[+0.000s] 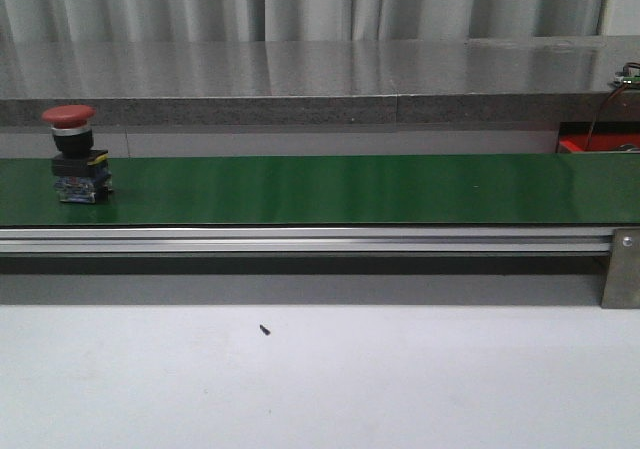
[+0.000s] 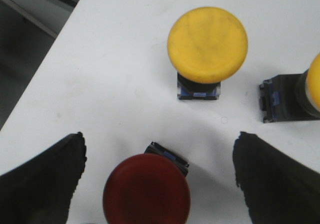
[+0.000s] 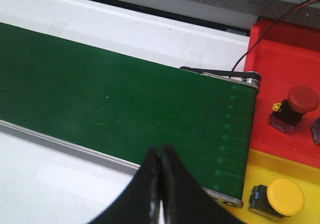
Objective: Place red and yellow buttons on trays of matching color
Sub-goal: 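Grasp another red push button with the left gripper, then place the second red button on the belt and open the left gripper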
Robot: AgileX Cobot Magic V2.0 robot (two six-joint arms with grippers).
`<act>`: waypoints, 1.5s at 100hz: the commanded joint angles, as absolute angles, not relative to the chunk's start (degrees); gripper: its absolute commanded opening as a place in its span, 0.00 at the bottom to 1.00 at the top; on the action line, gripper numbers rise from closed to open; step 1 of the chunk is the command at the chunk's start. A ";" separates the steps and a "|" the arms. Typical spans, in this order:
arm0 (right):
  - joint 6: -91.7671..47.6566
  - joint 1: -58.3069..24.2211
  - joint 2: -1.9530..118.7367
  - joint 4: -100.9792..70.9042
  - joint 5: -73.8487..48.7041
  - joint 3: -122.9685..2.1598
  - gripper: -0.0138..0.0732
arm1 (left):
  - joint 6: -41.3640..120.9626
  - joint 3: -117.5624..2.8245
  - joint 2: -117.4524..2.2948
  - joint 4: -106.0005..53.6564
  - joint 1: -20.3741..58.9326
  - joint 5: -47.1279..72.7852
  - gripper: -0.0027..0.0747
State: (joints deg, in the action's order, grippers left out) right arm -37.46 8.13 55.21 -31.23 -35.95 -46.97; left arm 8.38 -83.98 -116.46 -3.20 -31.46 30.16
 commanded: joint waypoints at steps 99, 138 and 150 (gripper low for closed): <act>-37.87 8.27 54.11 -32.76 -33.09 -48.43 0.08 | 8.39 -85.92 -107.46 -4.52 -31.17 31.35 0.17; -37.87 8.27 54.11 -32.76 -33.09 -48.43 0.08 | 8.49 -84.41 -93.24 -8.34 -25.68 39.57 0.17; -37.87 8.27 54.11 -32.76 -33.09 -48.43 0.08 | 8.49 -82.21 -91.22 -8.71 -21.49 39.96 0.17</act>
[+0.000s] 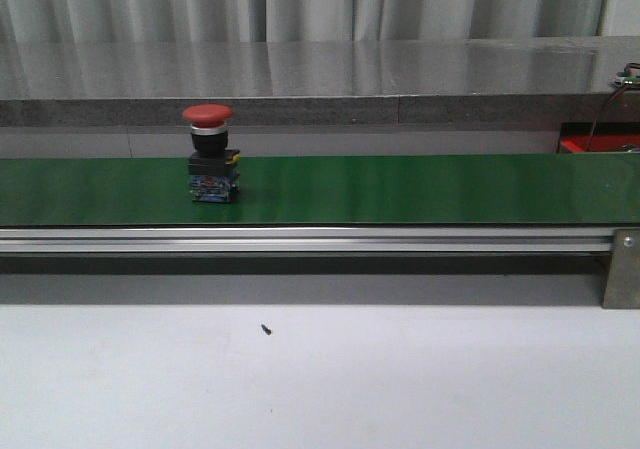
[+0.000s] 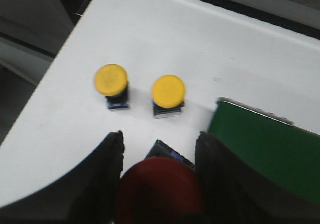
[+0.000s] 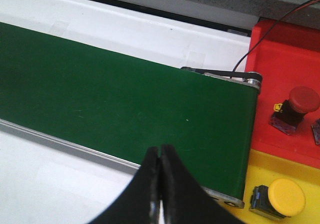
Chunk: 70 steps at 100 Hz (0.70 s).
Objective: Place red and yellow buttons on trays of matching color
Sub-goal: 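Place the second red button on the belt and open the left gripper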
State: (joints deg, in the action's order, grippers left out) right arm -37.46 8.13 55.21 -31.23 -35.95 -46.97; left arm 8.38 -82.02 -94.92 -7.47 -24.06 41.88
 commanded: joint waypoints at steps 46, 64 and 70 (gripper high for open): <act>-37.87 8.27 54.11 -32.76 -33.09 -48.43 0.08 | 8.49 -73.93 -92.05 -9.05 -12.09 34.63 0.17; -37.87 8.27 54.11 -32.76 -33.09 -48.43 0.08 | 8.49 -73.93 -94.57 -9.24 -12.09 35.04 0.17; -37.87 8.27 54.11 -32.76 -33.09 -48.43 0.08 | 8.49 -73.93 -95.09 -9.24 -12.09 35.04 0.17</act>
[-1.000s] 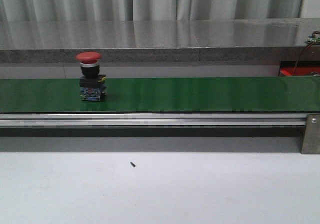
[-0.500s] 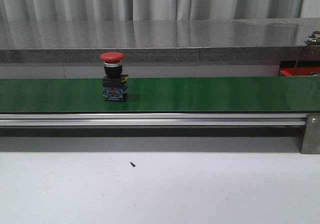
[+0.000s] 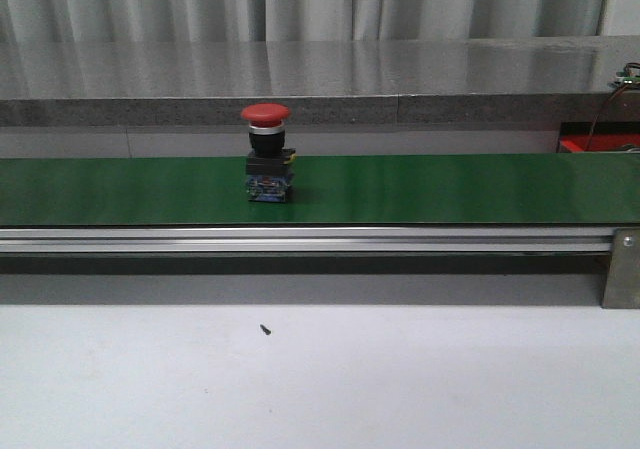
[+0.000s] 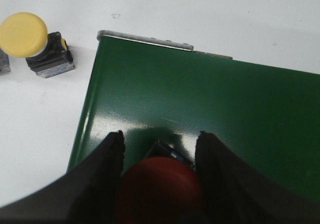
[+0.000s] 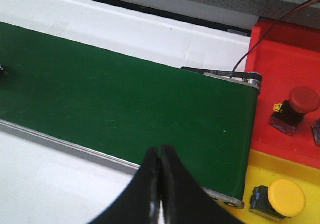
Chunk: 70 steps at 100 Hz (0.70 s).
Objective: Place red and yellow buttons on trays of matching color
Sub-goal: 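Place the second red button on the belt and open the left gripper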
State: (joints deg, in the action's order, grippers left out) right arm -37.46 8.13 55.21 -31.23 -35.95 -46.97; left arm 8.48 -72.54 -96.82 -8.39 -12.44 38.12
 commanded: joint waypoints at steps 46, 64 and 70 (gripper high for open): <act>-37.87 8.27 54.11 -32.76 -33.09 -48.43 0.08 | 10.69 -73.93 -91.15 -11.97 -9.61 34.16 0.81; -37.87 8.27 54.11 -32.76 -33.09 -48.43 0.08 | 10.69 -73.93 -84.43 -12.08 -7.40 33.22 0.81; -37.87 8.27 54.11 -32.76 -33.09 -48.43 0.08 | 10.69 -73.93 -81.59 -12.20 -6.73 33.34 0.81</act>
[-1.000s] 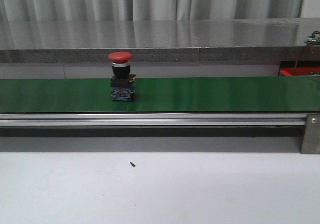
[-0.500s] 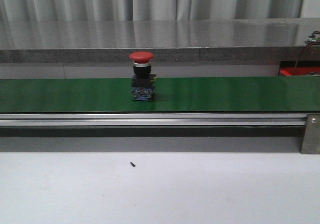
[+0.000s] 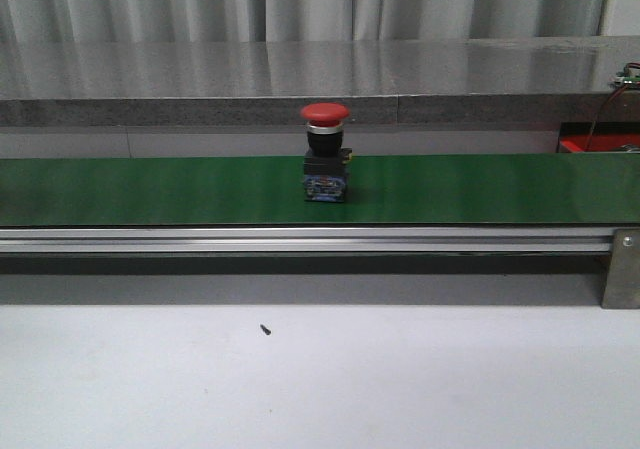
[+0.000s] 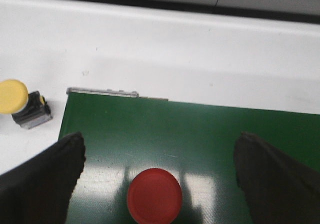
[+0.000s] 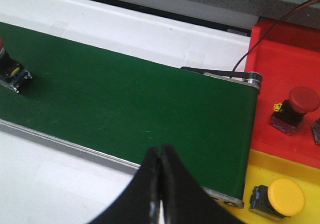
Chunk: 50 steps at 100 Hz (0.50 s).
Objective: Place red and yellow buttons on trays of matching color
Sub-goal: 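Place the second red button on the belt and open the left gripper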
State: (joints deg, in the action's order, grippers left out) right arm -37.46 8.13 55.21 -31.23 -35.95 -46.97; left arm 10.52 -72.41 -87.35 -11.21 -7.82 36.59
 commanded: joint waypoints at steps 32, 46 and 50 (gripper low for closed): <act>-37.87 8.27 54.11 -32.99 -33.09 -48.43 0.08 | 10.69 -66.34 -64.78 -12.34 -1.04 32.93 0.61; -37.87 8.27 54.11 -33.17 -33.09 -48.43 0.08 | 10.69 -57.73 -55.79 -12.49 2.26 28.81 0.40; -37.87 8.27 54.11 -33.17 -33.09 -48.43 0.08 | 10.69 -55.43 -53.13 -13.18 3.14 27.38 0.33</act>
